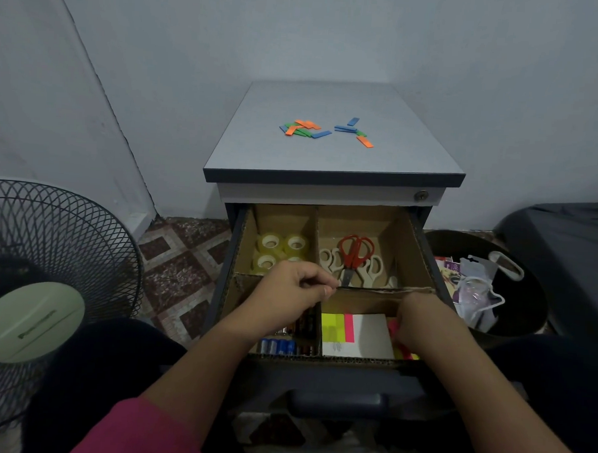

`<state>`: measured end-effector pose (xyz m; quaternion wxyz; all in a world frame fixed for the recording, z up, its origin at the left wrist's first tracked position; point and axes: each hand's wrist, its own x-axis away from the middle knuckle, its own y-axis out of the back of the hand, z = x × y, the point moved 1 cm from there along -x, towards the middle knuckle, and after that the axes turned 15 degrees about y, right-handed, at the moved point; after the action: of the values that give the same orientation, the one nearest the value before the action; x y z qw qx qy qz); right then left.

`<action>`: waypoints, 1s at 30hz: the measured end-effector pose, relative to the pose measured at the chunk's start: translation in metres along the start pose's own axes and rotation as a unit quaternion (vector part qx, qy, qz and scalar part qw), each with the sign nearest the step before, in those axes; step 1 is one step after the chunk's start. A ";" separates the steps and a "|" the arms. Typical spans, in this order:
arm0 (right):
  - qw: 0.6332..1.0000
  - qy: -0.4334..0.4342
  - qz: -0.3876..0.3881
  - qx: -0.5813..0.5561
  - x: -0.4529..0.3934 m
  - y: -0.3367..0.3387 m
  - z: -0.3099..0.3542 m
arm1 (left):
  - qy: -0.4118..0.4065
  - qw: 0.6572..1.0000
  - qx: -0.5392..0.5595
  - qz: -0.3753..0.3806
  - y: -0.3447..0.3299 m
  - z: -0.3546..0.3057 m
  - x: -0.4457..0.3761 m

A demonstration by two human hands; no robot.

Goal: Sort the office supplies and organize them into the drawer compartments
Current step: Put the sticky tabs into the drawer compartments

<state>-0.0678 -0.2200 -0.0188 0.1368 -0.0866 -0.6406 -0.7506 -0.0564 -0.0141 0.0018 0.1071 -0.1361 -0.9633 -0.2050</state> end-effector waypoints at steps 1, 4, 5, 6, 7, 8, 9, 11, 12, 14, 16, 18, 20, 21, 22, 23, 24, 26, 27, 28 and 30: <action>1.000 0.001 0.001 -0.002 0.000 0.000 0.001 | 0.000 1.000 -0.002 0.000 0.000 0.000 0.000; 1.000 0.007 -0.001 -0.021 0.000 -0.001 0.001 | 0.002 1.000 -0.001 0.001 0.000 -0.001 0.000; 1.000 0.005 -0.001 -0.026 0.001 0.000 0.002 | 0.003 1.000 -0.001 0.002 0.000 -0.001 0.000; 1.000 0.005 -0.003 -0.029 0.002 0.001 0.002 | 0.004 1.000 -0.002 0.002 0.000 -0.001 0.001; 1.000 0.004 -0.007 -0.028 0.003 0.003 0.003 | 0.004 1.000 -0.003 0.002 0.000 -0.001 0.001; 0.999 0.003 -0.013 -0.029 0.002 0.004 0.003 | 0.004 1.000 -0.003 0.003 0.000 -0.002 0.001; 0.999 -0.003 -0.013 -0.041 0.001 0.006 0.004 | 0.004 1.000 -0.002 0.004 0.000 -0.002 0.001; 0.995 -0.012 0.026 -0.091 -0.001 0.011 0.008 | 0.003 1.000 -0.003 0.003 0.000 -0.002 0.001; 0.993 -0.011 0.055 -0.105 -0.001 0.012 0.010 | 0.003 1.000 -0.006 0.002 0.000 -0.002 0.001; 0.990 0.003 0.070 -0.121 -0.001 0.012 0.011 | 0.001 1.000 -0.006 0.002 0.000 -0.002 0.001; 0.993 0.023 0.046 -0.111 0.001 0.009 0.008 | 0.000 1.000 -0.006 0.002 0.000 -0.001 0.001; 0.995 0.044 0.045 -0.081 0.004 0.006 0.006 | -0.003 1.000 -0.011 0.000 0.000 -0.001 0.000; 0.995 0.058 0.054 -0.066 0.004 0.004 0.005 | -0.004 1.000 -0.013 -0.002 0.000 -0.001 0.000; 0.995 0.063 0.053 -0.059 0.006 0.003 0.005 | -0.004 1.000 -0.012 -0.002 0.000 -0.001 0.000; 0.995 0.068 0.045 -0.054 0.005 0.002 0.005 | -0.003 1.000 -0.011 -0.002 -0.001 -0.001 -0.001; 0.995 0.073 0.040 -0.055 0.005 0.001 0.006 | -0.002 1.000 -0.010 -0.002 -0.001 -0.001 -0.001; 0.995 0.079 0.033 -0.058 0.004 0.000 0.008 | -0.001 1.000 -0.010 -0.001 -0.001 -0.001 -0.001; 0.993 0.091 0.022 -0.065 0.002 -0.001 0.012 | -0.002 1.000 -0.012 -0.003 0.000 0.000 0.000; 0.993 0.096 0.015 -0.066 0.002 -0.001 0.014 | -0.002 1.000 -0.014 -0.004 0.000 0.000 0.000; 0.993 0.101 0.006 -0.063 0.001 -0.002 0.015 | -0.002 1.000 -0.015 -0.005 0.000 0.000 0.000; 0.993 0.108 -0.006 -0.056 0.000 -0.003 0.017 | 0.000 1.000 -0.012 -0.005 0.000 0.000 -0.001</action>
<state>-0.0691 -0.2025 -0.0192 0.1960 -0.0088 -0.5791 -0.7913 -0.0560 -0.0146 0.0013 0.1043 -0.1329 -0.9613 -0.2174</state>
